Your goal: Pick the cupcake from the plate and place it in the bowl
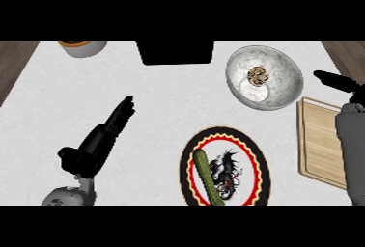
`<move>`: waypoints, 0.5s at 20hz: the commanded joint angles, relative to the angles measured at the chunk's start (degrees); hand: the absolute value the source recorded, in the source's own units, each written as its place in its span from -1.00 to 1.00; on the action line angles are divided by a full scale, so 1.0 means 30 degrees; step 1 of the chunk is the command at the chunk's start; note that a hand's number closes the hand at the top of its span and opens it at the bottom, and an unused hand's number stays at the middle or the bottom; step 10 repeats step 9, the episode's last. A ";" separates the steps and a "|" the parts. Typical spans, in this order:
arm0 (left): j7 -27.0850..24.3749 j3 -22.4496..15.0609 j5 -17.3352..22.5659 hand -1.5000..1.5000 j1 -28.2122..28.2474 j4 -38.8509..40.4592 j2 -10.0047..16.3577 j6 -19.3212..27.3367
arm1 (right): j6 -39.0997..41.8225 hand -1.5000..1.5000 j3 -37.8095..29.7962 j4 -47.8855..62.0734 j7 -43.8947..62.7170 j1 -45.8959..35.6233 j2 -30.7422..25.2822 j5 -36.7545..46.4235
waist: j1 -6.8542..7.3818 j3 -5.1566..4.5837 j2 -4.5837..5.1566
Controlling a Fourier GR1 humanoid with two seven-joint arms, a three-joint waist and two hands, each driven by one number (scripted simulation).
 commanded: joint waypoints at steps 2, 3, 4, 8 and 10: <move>0.0130 0.0082 -0.0149 0.00 -0.0126 -0.0005 -0.0029 0.0126 | 0.1009 -1.00 -0.0878 -0.6078 -0.1173 0.5135 -0.0401 -0.2727 | -0.0165 0.0004 0.0035; 0.0092 0.0175 0.0212 0.00 0.1364 -0.1179 0.0724 -0.0553 | 0.1533 -1.00 -0.0630 -0.7539 -0.1033 0.6634 0.0025 -0.2860 | -0.0048 -0.0002 -0.0021; -0.0644 0.0237 -0.0130 0.00 0.0074 0.0364 0.0160 -0.0169 | 0.1462 -1.00 -0.0393 -0.9128 -0.0372 0.7453 0.0608 -0.2631 | 0.0007 -0.0011 0.0089; 0.0202 0.0723 0.0419 0.00 -0.0855 0.0601 0.0209 -0.0381 | 0.3726 -1.00 -0.1126 -1.3132 -0.1541 1.1248 0.0459 -0.5870 | -0.0004 -0.0004 0.0125; -0.0645 0.0218 -0.0339 0.00 0.0420 0.0349 0.0008 0.0017 | 0.3995 -1.00 -0.1788 -1.3318 -0.2208 1.2066 0.0078 -0.6662 | 0.0203 0.0004 0.0152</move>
